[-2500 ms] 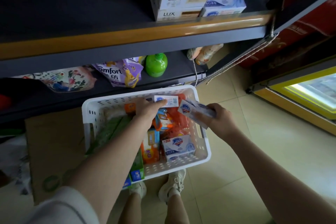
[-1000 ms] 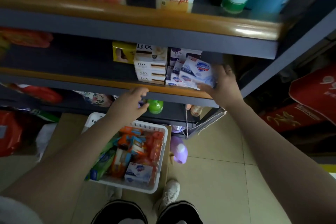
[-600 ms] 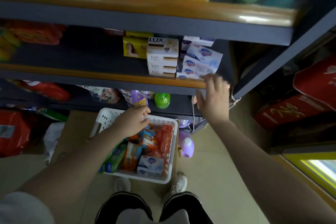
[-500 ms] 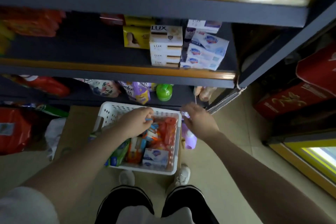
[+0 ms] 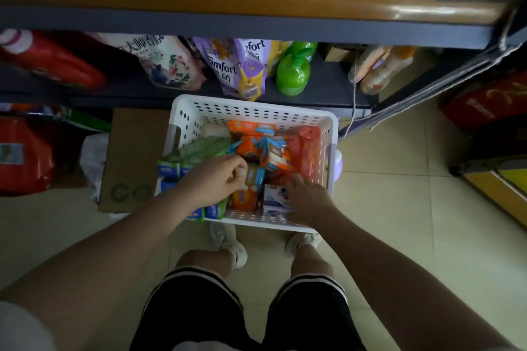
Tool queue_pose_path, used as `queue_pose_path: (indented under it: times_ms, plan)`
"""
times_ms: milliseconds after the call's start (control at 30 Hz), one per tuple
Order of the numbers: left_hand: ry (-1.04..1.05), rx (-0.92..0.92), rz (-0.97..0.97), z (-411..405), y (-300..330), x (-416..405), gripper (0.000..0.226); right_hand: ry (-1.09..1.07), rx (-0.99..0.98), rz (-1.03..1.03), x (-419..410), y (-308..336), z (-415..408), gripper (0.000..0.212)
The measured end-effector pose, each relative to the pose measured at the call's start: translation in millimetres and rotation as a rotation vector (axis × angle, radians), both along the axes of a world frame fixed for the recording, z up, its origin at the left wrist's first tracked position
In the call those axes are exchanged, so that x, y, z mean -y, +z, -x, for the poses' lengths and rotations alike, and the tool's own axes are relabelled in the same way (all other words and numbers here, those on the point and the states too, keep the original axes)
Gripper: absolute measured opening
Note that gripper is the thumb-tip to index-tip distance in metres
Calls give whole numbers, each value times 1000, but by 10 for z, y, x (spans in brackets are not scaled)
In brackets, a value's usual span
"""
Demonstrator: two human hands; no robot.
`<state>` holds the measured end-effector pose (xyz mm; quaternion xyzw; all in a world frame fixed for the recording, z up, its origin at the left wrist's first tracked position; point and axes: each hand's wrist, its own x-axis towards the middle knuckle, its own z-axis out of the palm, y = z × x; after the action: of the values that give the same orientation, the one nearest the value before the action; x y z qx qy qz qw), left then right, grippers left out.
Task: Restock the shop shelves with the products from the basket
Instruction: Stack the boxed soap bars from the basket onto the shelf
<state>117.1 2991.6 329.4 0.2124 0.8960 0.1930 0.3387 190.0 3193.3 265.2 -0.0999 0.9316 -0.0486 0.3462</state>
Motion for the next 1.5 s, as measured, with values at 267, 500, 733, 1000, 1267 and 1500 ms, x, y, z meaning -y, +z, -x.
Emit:
queue_pose_path:
  times_ms: [267,500,733,1000,1267,1500]
  plan:
    - [38,-25,30,134,186,102,34,-121,19,55,-214,436,120,74]
    - [108,-205,-187,553,786,-643,30,-477,-686,330,-1245,1853,625,79]
    - [182,-388,-430,904,1206,-1545,32,-579,-974,439,-1684,2593,1269,67]
    - [350,-490,-452,1103,1122,-1817,30,-629,-996,542,-1755,2508,1563,66]
    - [629,-654,-524,1028,891,-2141,38,-878,-800,567,-1695,1807,1523,50]
    - [718,-593,-587,1123,954,-2206,32,-852,-896,498,-1734,1844,1615,29]
